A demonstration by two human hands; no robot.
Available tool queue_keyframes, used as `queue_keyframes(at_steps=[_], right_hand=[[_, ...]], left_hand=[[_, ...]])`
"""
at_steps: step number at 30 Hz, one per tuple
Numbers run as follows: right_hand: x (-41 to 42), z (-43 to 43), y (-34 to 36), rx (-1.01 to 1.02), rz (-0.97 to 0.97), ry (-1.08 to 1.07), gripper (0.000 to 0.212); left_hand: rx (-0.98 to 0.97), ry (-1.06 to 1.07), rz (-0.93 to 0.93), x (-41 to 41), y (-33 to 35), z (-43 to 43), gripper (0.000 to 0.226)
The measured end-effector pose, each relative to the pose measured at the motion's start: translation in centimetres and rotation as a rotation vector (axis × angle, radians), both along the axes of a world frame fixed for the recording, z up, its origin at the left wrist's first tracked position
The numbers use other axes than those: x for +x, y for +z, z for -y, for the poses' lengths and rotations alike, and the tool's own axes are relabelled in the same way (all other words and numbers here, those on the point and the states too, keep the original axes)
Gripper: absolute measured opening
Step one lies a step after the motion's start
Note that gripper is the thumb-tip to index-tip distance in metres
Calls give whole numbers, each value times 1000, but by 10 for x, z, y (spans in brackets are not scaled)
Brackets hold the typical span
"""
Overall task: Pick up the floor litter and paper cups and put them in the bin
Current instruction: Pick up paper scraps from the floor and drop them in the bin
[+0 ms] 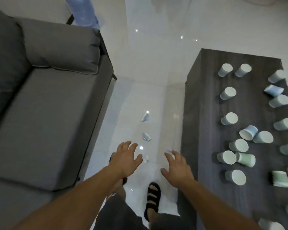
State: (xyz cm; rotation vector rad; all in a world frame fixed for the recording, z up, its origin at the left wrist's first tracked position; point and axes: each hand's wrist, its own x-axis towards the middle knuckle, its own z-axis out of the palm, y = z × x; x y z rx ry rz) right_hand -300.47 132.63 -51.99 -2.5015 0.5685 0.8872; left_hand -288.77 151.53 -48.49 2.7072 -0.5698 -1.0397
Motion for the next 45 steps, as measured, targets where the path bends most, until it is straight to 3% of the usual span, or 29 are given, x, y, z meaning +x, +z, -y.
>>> queue_keyframes(at_steps=[6, 15, 21, 26, 32, 37, 40, 45], right_hand=[[23, 13, -101, -1, -146, -233, 70], [59, 57, -372, -19, -193, -356, 72], [57, 106, -533, -132, -218, -286, 72], [43, 122, -613, -175, -224, -311, 77], [23, 110, -622, -114, -92, -424, 66], [47, 75, -569, 207, 172, -516, 65], [68, 61, -537, 342, 298, -424, 67], [85, 63, -524, 390, 403, -260, 62]], left_hand=[[-5, -278, -122, 58, -120, 35, 61], [17, -489, -183, 103, -361, 81, 60], [27, -487, -207, 95, -516, 105, 61], [11, -433, -257, 79, -591, 121, 61], [-46, -412, -282, 67, -601, 131, 61], [-141, -411, -292, 78, -570, 133, 84], [-230, -486, -298, 90, -552, 131, 94], [-226, -588, -259, 105, -551, 119, 78]])
